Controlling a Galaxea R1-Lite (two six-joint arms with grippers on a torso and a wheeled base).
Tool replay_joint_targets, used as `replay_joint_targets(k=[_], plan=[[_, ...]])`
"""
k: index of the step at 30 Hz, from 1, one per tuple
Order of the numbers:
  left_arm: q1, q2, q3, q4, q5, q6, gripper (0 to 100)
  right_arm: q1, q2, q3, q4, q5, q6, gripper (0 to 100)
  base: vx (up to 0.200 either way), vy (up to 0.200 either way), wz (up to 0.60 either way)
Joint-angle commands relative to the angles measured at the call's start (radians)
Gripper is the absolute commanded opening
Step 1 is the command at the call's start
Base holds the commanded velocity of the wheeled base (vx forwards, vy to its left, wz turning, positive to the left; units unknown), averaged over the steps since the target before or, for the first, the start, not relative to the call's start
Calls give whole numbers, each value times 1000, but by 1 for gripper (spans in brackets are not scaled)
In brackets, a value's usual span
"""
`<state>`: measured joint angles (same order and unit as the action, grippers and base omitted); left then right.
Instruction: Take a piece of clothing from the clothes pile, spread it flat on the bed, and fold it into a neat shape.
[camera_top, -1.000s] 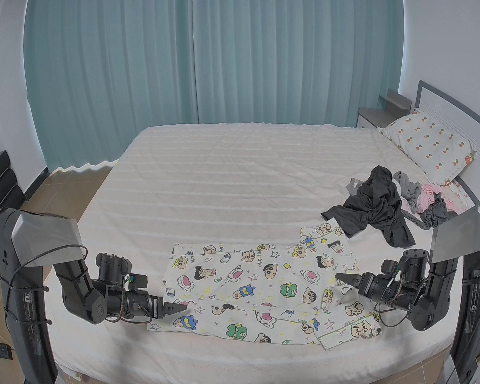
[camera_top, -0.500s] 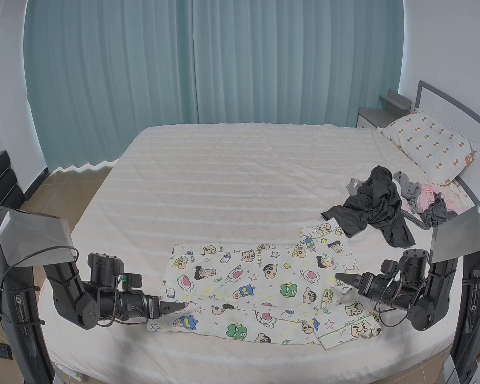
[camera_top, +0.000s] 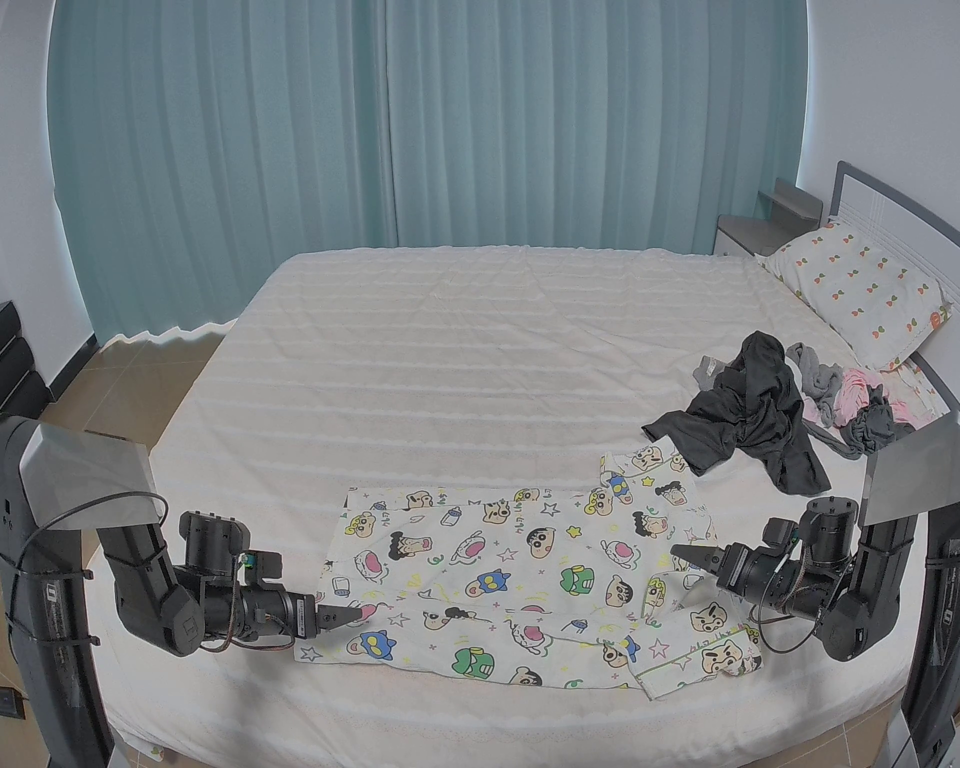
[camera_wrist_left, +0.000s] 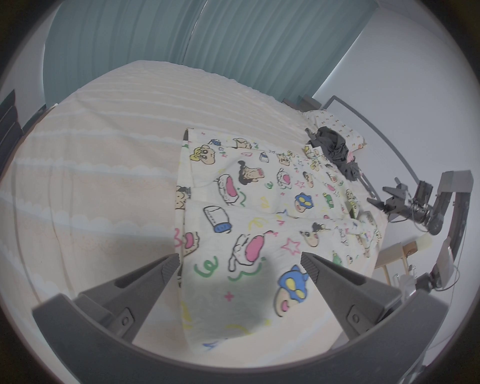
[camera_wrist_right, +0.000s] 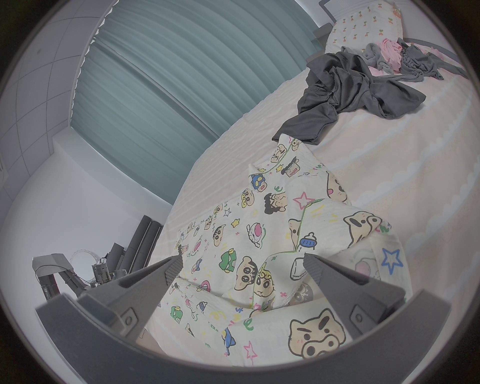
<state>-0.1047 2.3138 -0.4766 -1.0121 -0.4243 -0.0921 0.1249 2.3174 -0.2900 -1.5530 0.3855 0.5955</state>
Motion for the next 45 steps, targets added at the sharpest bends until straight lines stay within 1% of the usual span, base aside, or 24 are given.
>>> replay_joint_targets(k=[1, 3, 12, 17, 21, 24, 28, 34, 36, 42, 43, 45], plan=[[3, 55, -4, -14, 2, 12, 100, 1, 0, 0, -12, -4, 0, 100, 0, 0, 0], [3, 59, 7, -42, 1, 12, 100, 2, 3, 0, -12, -13, 0, 100, 0, 0, 0], [-1, 45, 44, -120, -5, 3, 100, 2, 5, -1, -12, -13, -2, 100, 0, 0, 0], [-13, 21, 55, -126, -13, -1, 100, 2, 5, -1, -12, -13, -2, 100, 0, 0, 0], [-33, 21, 53, -125, -14, -28, 100, 2, 5, -1, -12, -13, 0, 100, 0, 0, 0], [-46, 27, 50, -115, -41, -40, 100, 2, 5, -1, -12, -14, -2, 100, 0, 0, 0], [-44, 24, 50, -118, -50, -44, 100, 2, 5, -1, -12, -14, -2, 100, 0, 0, 0], [-44, 2, 41, -140, -53, -118, 100, 2, 5, -1, -12, -14, -2, 100, 0, 0, 0], [-40, -10, 33, -157, -54, -181, 100, -2, 2, -3, -12, -14, 0, 100, 0, 0, 0], [-33, 1, 35, -148, -57, -184, 100, -1, 3, -3, -12, -14, 0, 100, 0, 0, 0], [-35, 22, 36, -149, -76, -184, 100, -1, 3, -3, -12, -14, 0, 100, 0, 0, 0], [-40, 29, 41, -149, -88, -181, 100, -1, 5, -5, -12, -14, 0, 100, 0, 0, 0]])
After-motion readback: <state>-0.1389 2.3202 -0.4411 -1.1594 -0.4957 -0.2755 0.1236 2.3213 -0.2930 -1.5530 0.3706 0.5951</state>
